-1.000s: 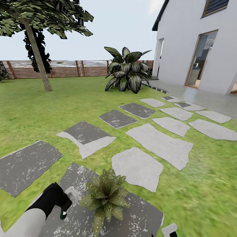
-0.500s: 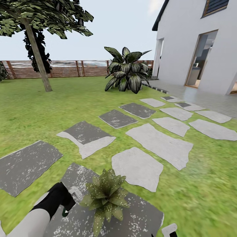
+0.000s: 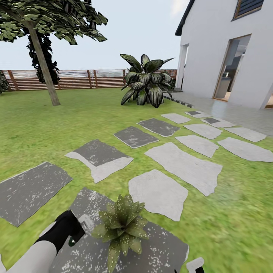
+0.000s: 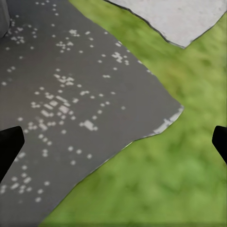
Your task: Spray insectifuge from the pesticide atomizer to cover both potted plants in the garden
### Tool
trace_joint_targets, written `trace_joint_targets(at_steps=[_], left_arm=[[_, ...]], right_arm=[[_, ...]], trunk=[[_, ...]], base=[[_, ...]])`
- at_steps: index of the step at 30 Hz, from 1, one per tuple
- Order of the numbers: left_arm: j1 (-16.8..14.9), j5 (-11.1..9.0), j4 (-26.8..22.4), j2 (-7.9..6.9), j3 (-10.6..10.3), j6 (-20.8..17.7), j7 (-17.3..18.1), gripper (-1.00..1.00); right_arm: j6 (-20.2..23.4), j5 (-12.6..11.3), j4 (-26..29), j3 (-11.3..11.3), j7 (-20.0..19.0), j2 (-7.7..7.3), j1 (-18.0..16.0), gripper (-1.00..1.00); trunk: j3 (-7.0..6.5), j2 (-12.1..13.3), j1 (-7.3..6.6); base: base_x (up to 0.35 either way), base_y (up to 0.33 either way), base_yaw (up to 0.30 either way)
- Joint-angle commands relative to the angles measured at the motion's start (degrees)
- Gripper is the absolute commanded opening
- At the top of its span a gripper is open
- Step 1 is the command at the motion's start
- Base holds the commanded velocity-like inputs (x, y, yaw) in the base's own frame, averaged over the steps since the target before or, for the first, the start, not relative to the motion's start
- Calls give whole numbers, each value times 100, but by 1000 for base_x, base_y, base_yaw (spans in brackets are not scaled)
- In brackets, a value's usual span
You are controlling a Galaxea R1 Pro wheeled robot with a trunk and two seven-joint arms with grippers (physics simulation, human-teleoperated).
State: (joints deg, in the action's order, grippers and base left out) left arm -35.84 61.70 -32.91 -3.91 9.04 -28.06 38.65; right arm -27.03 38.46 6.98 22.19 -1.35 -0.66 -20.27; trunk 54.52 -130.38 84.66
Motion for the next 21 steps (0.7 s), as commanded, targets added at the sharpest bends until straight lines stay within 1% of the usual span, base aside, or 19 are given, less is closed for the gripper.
trace_joint_targets(at_steps=[1, 4, 8, 9, 12, 13, 17, 21], left_arm=[[-2, 28, 27, 8, 25, -8, -69, -100], [-2, -16, 63, 15, 27, 1, -156, -100], [10, -60, 87, 13, 36, 8, -164, -100], [21, -65, 155, 15, 39, 11, -164, -100], [33, -46, 574, 21, 47, 43, -207, -100], [33, -50, 622, 21, 53, 85, -212, -100], [52, -51, 677, -21, 84, 238, -217, -100], [150, -48, 662, -34, 96, 248, -235, -100]], right_arm=[[-22, 39, -4, 49, -14, 1, -4, 100], [-22, 39, -4, 49, -14, 1, -4, 100], [-22, 39, -4, 49, -14, 1, -4, 100], [-22, 39, -4, 49, -14, 1, -4, 100], [-22, 39, -4, 49, -14, 3, -4, 100], [-22, 39, -4, 49, -14, 4, -4, 100], [-22, 39, -4, 49, -14, 3, -4, 100], [-22, 39, -4, 49, -14, 2, -4, 100]], trunk=[[5, -2, -1], [5, -2, -1], [5, -2, -1], [5, -2, -1], [5, -2, -1], [5, -2, -1], [5, -2, -1], [5, -2, -1]], base=[[0, 0, 0], [0, 0, 0], [0, 0, 0], [0, 0, 0], [0, 0, 0], [0, 0, 0], [0, 0, 0], [0, 0, 0]])
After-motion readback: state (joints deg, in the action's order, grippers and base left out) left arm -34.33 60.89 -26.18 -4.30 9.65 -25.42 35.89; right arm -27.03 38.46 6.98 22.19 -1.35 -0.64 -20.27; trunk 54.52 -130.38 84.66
